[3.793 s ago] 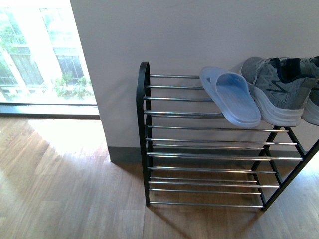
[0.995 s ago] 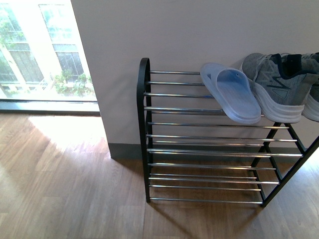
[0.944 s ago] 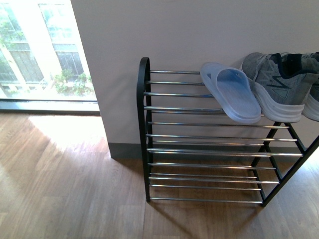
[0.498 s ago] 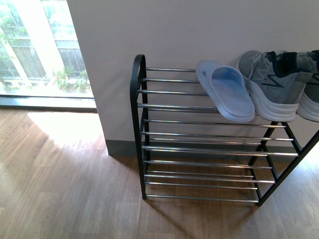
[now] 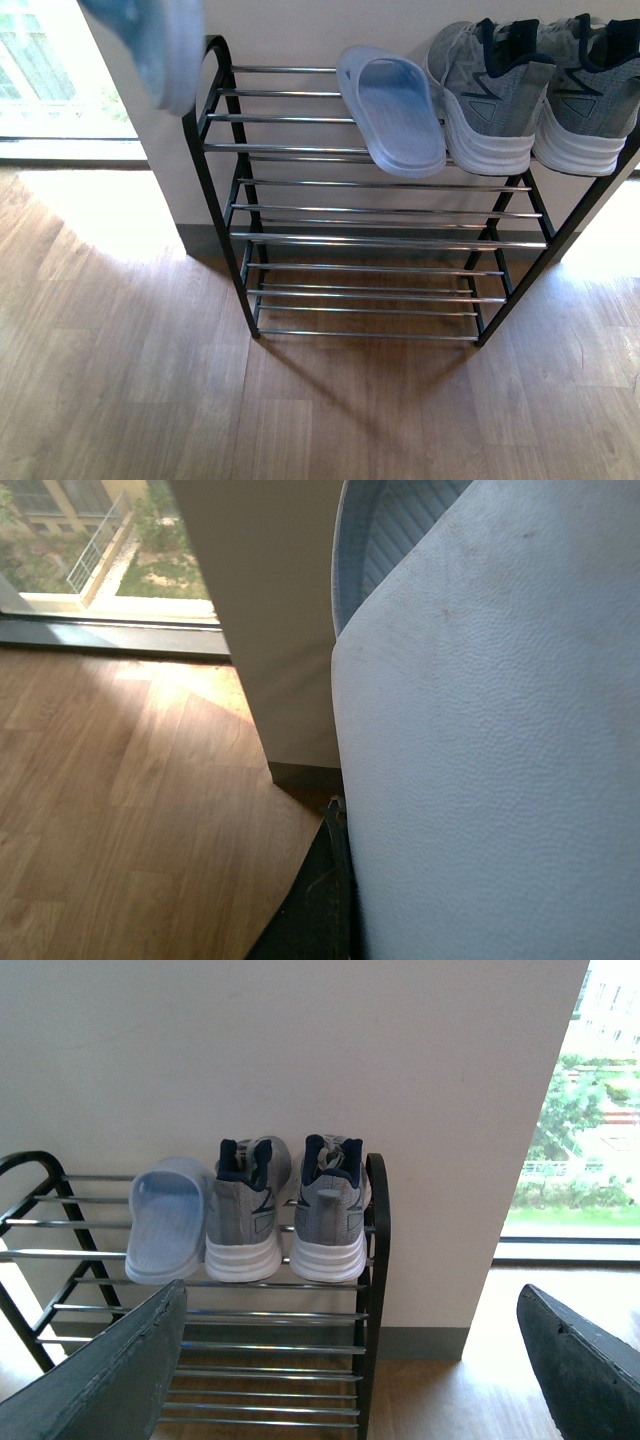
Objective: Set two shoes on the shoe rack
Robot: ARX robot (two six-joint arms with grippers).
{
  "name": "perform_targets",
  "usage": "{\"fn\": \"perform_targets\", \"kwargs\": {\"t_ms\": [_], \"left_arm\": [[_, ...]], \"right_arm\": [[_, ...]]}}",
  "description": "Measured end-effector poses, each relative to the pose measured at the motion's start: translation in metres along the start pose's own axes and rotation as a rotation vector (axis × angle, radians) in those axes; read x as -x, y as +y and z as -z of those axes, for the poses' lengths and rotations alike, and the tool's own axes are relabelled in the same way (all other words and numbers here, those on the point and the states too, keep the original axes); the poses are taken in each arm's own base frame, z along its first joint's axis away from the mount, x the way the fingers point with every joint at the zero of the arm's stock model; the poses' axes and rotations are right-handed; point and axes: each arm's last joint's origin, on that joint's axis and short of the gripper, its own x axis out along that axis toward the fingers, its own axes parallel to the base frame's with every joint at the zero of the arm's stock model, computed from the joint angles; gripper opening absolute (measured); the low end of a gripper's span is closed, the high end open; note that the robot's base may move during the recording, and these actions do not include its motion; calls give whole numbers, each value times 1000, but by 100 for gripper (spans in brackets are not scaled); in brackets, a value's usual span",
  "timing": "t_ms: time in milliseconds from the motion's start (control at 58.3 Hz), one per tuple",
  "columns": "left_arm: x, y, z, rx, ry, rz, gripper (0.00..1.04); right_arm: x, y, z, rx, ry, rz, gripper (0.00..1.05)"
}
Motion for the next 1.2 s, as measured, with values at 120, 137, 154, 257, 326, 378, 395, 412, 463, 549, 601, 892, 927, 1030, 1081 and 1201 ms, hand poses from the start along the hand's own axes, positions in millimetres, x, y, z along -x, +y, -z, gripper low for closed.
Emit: {"fn": "perform_targets", "kwargs": {"t_ms": [120,137,154,257,326,378,395,412,463,549,601,892,927,1030,1081,1201], "left_arm": [[-71,-33,-10,-125,115,27,2],[-75,-34,-10,-135,124,28,2],[-83,-38,-10,-151,143,30,2],[-114,-58,-4,-261,227,27,2],[-134,-70,3,-347,293,20,2],[-145,-76,8,-386,306,6,2],[-150,-78,10,-398,309,5,2],[-151,-79,7,-403,305,3,2],[-161,-83,8,-427,294,5,2],[-173,-88,10,-446,280,4,6],[-174,-89,9,-450,282,12,13],[-151,-94,-4,-379,255,91,58],[-143,-93,-9,-361,240,91,63],[-96,-82,-44,-275,100,61,86],[-69,-74,-63,-247,39,44,97],[-44,-58,-75,-92,-272,26,81]], "right_arm": [[0,0,0,0,0,-3,96],[0,0,0,0,0,-2,96],[0,0,0,0,0,-2,96],[0,0,0,0,0,-3,96],[0,0,0,0,0,-3,96],[0,0,0,0,0,-2,96],[0,0,0,0,0,-3,96],[0,0,0,0,0,-3,96],[0,0,0,0,0,-3,96],[0,0,0,0,0,-3,96],[0,0,0,0,0,-3,96],[0,0,0,0,0,-3,96],[0,0,0,0,0,-2,96],[0,0,0,0,0,-2,96],[0,0,0,0,0,-2,96],[0,0,0,0,0,-3,96]]}}
